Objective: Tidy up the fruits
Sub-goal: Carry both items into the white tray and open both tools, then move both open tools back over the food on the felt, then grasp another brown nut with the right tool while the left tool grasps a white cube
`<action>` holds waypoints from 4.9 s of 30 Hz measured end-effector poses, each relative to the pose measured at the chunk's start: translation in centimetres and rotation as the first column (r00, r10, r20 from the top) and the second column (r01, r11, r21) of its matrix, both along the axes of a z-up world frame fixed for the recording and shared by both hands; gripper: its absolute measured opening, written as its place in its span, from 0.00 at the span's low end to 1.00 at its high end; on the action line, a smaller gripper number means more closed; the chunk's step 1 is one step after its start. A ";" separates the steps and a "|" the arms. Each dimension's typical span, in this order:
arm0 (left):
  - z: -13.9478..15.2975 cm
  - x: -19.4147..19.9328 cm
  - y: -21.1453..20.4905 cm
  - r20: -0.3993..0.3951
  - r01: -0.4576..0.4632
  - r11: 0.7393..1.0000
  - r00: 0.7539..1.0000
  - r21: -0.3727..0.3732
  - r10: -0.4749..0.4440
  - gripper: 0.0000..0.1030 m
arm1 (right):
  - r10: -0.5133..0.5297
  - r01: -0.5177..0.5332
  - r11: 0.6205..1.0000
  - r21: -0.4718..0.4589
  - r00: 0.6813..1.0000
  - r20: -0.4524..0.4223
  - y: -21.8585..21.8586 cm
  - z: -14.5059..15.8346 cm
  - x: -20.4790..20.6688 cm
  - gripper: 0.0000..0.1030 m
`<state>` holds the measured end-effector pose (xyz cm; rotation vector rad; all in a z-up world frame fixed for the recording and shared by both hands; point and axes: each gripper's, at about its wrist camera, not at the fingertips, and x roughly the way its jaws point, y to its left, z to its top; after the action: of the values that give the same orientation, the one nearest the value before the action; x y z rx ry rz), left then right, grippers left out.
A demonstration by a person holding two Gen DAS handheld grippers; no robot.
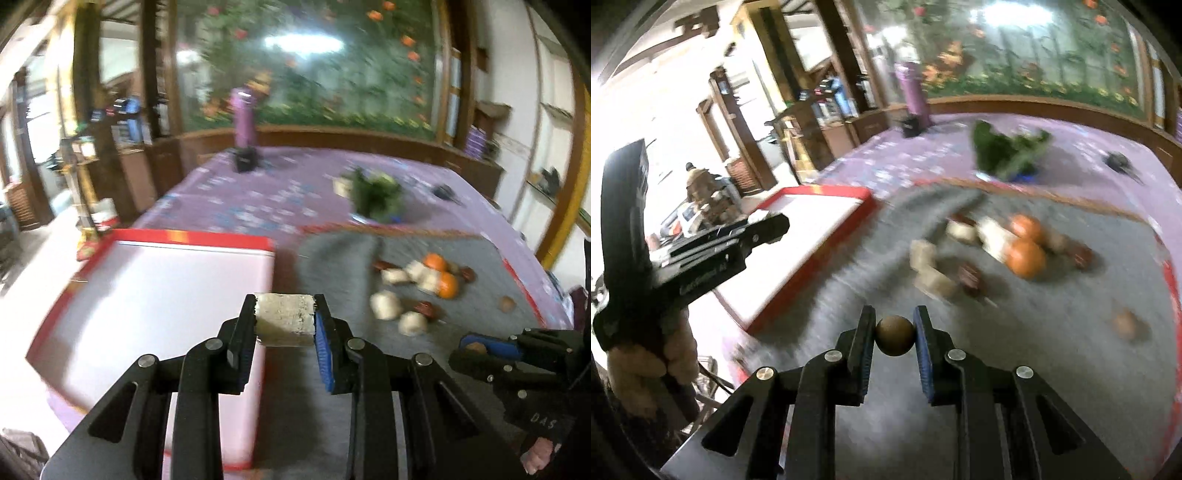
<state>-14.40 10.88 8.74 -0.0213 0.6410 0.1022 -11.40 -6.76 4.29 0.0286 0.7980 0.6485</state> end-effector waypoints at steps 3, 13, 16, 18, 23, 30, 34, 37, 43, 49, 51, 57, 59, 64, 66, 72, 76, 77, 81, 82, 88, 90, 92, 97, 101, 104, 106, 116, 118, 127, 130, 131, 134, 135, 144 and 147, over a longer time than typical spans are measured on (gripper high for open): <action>0.3 -0.8 3.1 0.024 -0.086 0.996 0.996 0.020 0.086 0.25 | 0.050 -0.051 0.998 0.025 0.999 0.020 4.0 1.2 0.8 0.21; -1.8 -1.3 9.9 -0.007 -0.259 0.965 0.966 0.039 0.259 0.25 | 0.186 -0.187 0.982 0.031 0.982 0.023 14.4 1.2 1.4 0.20; -2.9 -1.0 10.5 -0.031 -0.272 0.961 0.961 0.044 0.274 0.25 | 0.201 -0.201 0.979 0.025 0.980 -0.001 16.1 0.4 1.6 0.20; -3.6 -0.8 10.9 -0.044 -0.276 0.960 0.959 0.047 0.278 0.25 | 0.209 -0.209 0.978 0.014 0.978 -0.013 17.1 -0.2 1.6 0.20; -4.8 -0.7 11.3 -0.075 -0.280 0.958 0.956 0.057 0.284 0.25 | 0.210 -0.211 0.978 -0.004 0.977 -0.047 18.2 -1.6 2.0 0.20; -5.9 -0.6 11.6 -0.112 -0.306 0.948 0.943 0.084 0.314 0.26 | 0.208 -0.212 0.977 -0.039 0.975 -0.078 18.7 -2.8 2.2 0.24; -5.7 -0.6 11.6 -0.111 -0.322 0.940 0.936 0.111 0.333 0.31 | 0.204 -0.208 0.977 -0.037 0.976 -0.081 18.4 -2.7 2.2 0.24; -5.0 -1.0 11.1 -0.083 -0.334 0.932 0.934 0.141 0.347 0.49 | 0.191 -0.193 0.981 -0.030 0.980 -0.063 17.9 -2.1 2.1 0.26; -2.9 -1.9 9.7 -0.027 -0.325 0.929 0.942 0.178 0.335 0.61 | 0.156 -0.156 0.988 0.006 0.988 -0.016 15.6 -0.2 1.6 0.29; -1.1 -2.3 7.5 0.008 -0.292 0.937 0.955 0.193 0.296 0.68 | 0.118 -0.119 0.992 0.048 0.993 0.025 12.8 1.7 0.8 0.33; -0.5 -2.3 6.5 0.015 -0.274 0.942 0.961 0.197 0.276 0.71 | 0.100 -0.102 0.993 0.052 0.994 0.047 11.6 2.5 0.4 0.34; 0.9 -2.3 3.7 0.035 -0.223 0.953 0.975 0.206 0.221 0.72 | 0.056 -0.063 0.995 0.078 0.995 0.081 8.5 4.1 -0.3 0.36; 1.4 -2.3 2.7 0.044 -0.208 0.955 0.978 0.211 0.203 0.72 | 0.034 -0.042 0.996 0.076 0.994 0.106 7.3 4.6 -0.7 0.37; 2.1 -2.1 0.8 0.056 -0.176 0.958 0.984 0.225 0.168 0.72 | 0.001 -0.014 0.995 0.100 0.992 0.122 5.0 5.4 -1.1 0.39; 2.3 -2.1 0.2 0.057 -0.170 0.958 0.985 0.232 0.161 0.72 | -0.006 -0.007 0.995 0.104 0.992 0.126 4.4 5.6 -1.1 0.39; 2.7 -2.0 -1.2 0.060 -0.156 0.956 0.988 0.247 0.145 0.72 | -0.035 0.018 0.991 0.133 0.991 0.128 2.3 6.0 -1.2 0.39; 2.7 -1.6 -2.2 0.059 -0.143 0.955 0.989 0.260 0.132 0.72 | -0.054 0.035 0.988 0.150 0.991 0.124 0.9 6.1 -1.2 0.39; 2.7 -1.5 -2.5 0.059 -0.140 0.955 0.990 0.262 0.129 0.72 | -0.059 0.039 0.987 0.154 0.991 0.124 0.6 6.1 -1.1 0.39; 2.8 -1.1 -3.6 0.055 -0.123 0.954 0.992 0.273 0.112 0.72 | -0.079 0.059 0.984 0.166 0.990 0.120 -0.7 6.2 -0.9 0.39; 2.8 -1.0 -3.9 0.054 -0.119 0.954 0.993 0.275 0.109 0.72 | -0.084 0.064 0.983 0.170 0.989 0.118 -1.1 6.2 -0.8 0.39; 2.7 -0.1 -5.6 0.042 -0.087 0.952 0.996 0.293 0.078 0.72 | -0.125 0.103 0.978 0.179 0.986 0.113 -3.4 6.1 -0.1 0.39; 2.6 0.3 -6.1 0.037 -0.076 0.952 0.997 0.297 0.068 0.72 | -0.143 0.121 0.976 0.179 0.983 0.113 -4.4 6.0 0.1 0.39; 2.3 0.7 -6.7 0.024 -0.060 0.953 0.998 0.298 0.056 0.72 | -0.168 0.148 0.974 0.172 0.980 0.109 -5.9 5.7 0.4 0.39; 0.1 2.1 -7.9 -0.057 0.011 0.960 0.998 0.278 0.005 0.72 | -0.266 0.255 0.962 0.095 0.956 0.125 -10.1 4.1 0.8 0.40; -3.1 3.2 -9.2 -0.177 0.102 0.964 0.982 0.244 -0.059 0.71 | -0.348 0.349 0.937 0.007 0.934 0.079 -14.5 1.4 1.6 0.44; -4.3 3.6 -10.1 -0.227 0.160 0.965 0.967 0.208 -0.111 0.71 | -0.389 0.390 0.920 -0.035 0.921 0.032 -16.9 -0.4 2.1 0.44; -4.8 3.9 -10.3 -0.246 0.171 0.963 0.962 0.209 -0.117 0.71 | -0.401 0.400 0.916 -0.037 0.916 -0.021 -18.1 -1.5 2.7 0.44; -5.1 4.5 -9.5 -0.282 0.187 0.976 0.948 0.114 -0.149 0.71 | -0.369 0.363 0.929 -0.072 0.926 -0.086 -16.7 -3.7 5.2 0.44; -5.1 4.7 -9.6 -0.287 0.189 0.977 0.946 0.100 -0.154 0.71 | -0.365 0.359 0.930 -0.079 0.926 -0.095 -16.1 -3.9 5.7 0.44; -5.9 6.5 -11.4 -0.317 0.230 0.972 0.926 0.045 -0.205 0.71 | -0.375 0.367 0.926 -0.086 0.918 -0.132 -15.8 -4.5 6.6 0.27; -6.1 7.0 -11.9 -0.328 0.251 0.968 0.916 0.017 -0.231 0.71 | -0.379 0.365 0.923 -0.122 0.919 -0.113 -15.2 -4.4 6.5 0.27; -6.3 7.3 -12.0 -0.331 0.245 0.969 0.917 0.021 -0.224 0.71 | -0.379 0.365 0.922 -0.130 0.919 -0.109 -15.2 -4.4 6.5 0.27; -6.9 8.0 -11.9 -0.342 0.246 0.969 0.911 0.005 -0.229 0.67 | -0.378 0.365 0.923 -0.120 0.919 -0.115 -15.4 -4.4 6.5 0.27; -7.2 8.2 -11.9 -0.345 0.249 0.969 0.908 -0.008 -0.236 0.60 | -0.377 0.365 0.924 -0.113 0.918 -0.120 -15.5 -4.5 6.6 0.27; -7.4 8.3 -12.1 -0.308 0.305 0.951 0.901 -0.053 -0.306 0.22 | -0.383 0.370 0.921 -0.126 0.917 -0.110 -15.2 -4.4 6.5 0.26; -7.3 8.0 -11.8 -0.298 0.304 0.951 0.904 -0.061 -0.308 0.22 | -0.376 0.361 0.923 -0.135 0.921 -0.108 -14.7 -4.2 6.2 0.26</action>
<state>-6.42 -0.93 1.47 0.0845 0.9468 -0.2080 -5.16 -21.47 0.14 0.1181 0.9269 0.2440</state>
